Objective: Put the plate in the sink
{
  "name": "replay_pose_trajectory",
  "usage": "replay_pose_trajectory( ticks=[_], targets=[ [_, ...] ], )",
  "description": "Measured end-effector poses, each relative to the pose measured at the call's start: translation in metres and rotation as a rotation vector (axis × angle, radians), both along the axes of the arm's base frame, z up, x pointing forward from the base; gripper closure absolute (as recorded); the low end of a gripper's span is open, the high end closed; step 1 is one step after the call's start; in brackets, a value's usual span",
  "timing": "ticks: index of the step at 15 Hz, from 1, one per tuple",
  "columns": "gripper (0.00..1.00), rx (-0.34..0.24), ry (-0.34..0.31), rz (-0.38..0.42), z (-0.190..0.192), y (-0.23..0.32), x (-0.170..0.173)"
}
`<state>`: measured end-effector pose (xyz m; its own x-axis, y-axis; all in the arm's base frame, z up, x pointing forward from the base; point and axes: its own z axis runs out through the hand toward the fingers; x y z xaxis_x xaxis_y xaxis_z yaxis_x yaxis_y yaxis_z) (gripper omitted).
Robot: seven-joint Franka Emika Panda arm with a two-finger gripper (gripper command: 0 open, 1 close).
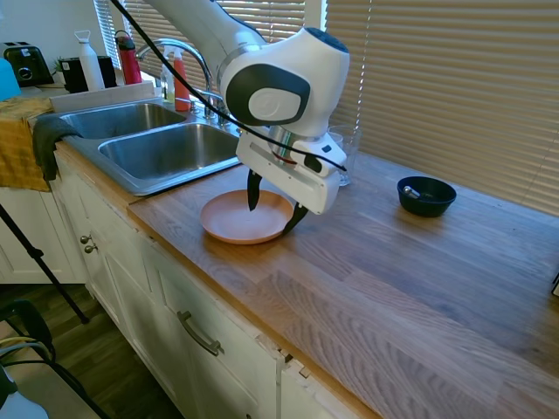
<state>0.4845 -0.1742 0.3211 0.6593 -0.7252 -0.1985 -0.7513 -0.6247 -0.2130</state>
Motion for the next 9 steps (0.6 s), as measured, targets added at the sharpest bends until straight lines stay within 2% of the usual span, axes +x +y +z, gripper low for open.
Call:
replay_pose_trajectory(
  ticks=[9],
  targets=[
    [1.0,0.039,0.006,0.016,-0.013,0.0,0.004]
  ],
)
